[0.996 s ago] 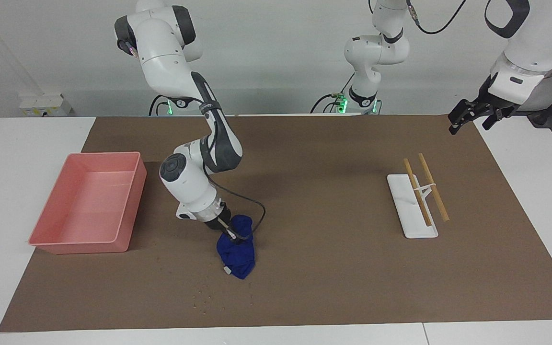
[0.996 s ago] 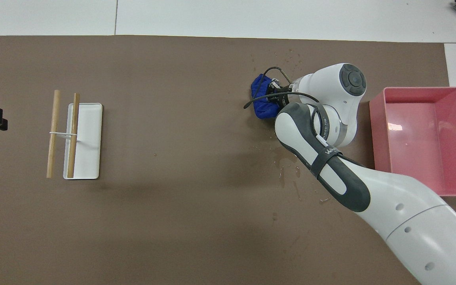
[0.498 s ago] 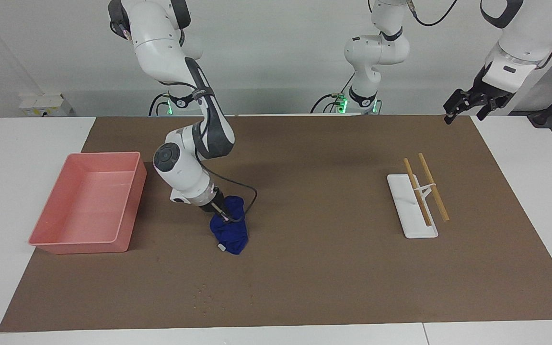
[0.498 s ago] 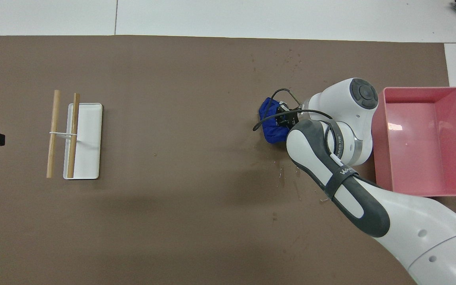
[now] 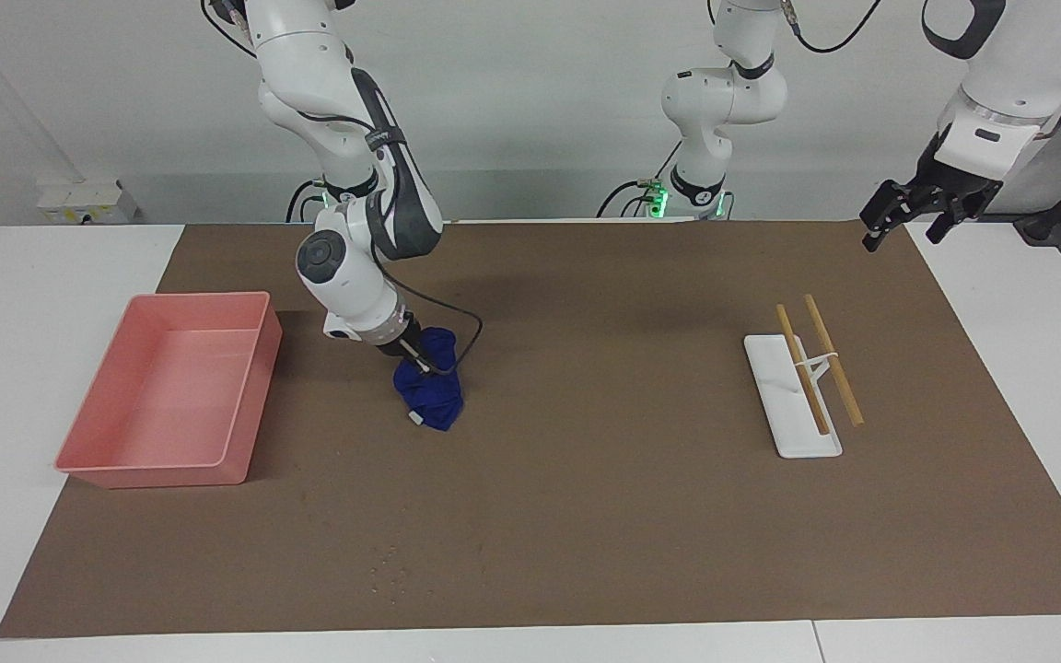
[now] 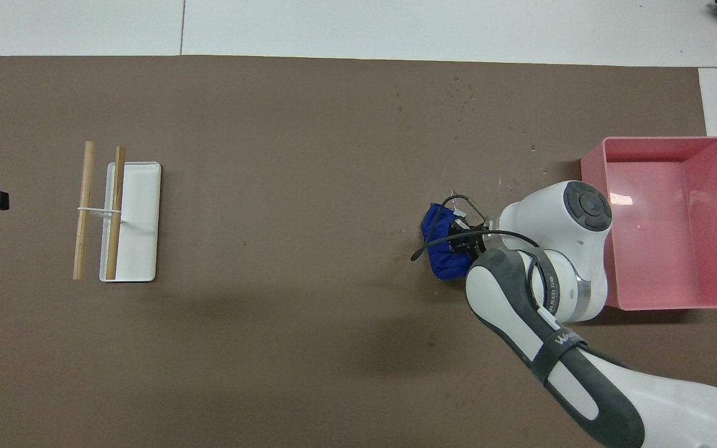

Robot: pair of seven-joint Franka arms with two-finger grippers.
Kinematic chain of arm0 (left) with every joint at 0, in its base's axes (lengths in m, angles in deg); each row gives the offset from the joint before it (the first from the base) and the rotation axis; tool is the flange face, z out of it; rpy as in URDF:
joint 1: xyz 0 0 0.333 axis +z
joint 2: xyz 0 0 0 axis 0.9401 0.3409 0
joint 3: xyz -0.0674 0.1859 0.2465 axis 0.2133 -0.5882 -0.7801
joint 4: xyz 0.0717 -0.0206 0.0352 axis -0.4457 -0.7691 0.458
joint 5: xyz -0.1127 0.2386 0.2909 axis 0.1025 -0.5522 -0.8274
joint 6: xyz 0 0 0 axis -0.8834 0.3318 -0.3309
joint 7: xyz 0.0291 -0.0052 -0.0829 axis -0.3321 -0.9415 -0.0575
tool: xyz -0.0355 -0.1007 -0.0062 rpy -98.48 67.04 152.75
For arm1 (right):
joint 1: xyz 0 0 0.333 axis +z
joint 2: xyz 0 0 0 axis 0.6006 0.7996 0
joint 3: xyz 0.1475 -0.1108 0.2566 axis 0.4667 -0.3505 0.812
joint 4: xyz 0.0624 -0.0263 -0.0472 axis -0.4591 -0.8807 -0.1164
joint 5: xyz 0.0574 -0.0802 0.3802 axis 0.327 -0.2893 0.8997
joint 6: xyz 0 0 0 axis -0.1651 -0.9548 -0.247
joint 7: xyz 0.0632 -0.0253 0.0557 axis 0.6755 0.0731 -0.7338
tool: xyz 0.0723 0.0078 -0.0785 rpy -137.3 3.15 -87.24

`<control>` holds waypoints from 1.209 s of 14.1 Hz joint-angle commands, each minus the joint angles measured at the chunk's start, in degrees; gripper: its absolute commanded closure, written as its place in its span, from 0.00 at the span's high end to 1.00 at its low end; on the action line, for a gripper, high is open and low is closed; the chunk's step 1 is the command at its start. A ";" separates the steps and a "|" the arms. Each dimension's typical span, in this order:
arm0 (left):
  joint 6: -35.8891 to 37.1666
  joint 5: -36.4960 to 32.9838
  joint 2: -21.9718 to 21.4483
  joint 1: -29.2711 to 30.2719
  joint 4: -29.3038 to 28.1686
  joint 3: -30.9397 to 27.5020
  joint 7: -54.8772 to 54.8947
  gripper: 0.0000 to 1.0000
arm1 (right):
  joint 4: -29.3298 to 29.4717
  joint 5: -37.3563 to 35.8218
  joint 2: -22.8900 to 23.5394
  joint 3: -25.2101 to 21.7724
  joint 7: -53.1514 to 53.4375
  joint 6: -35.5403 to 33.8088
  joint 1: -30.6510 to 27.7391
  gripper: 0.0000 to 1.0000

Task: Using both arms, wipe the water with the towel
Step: 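Carry the blue cloth into the pink bin with the right gripper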

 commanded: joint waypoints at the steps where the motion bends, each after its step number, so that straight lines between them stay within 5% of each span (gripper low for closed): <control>1: 0.45 -0.77 -0.80 0.05 -1.14 0.30 0.77 1.00 | -6.72 -1.81 -4.38 0.24 -0.97 -0.35 0.21 0.00; 12: 0.46 2.48 -0.98 2.51 -1.40 3.47 0.15 1.00 | -7.44 -1.81 -14.40 0.07 -10.72 -11.85 -4.61 0.00; 17: 0.37 2.57 -0.89 2.42 -1.40 5.31 -0.55 1.00 | 8.44 -3.65 -16.17 0.07 -14.23 -26.52 -13.65 0.00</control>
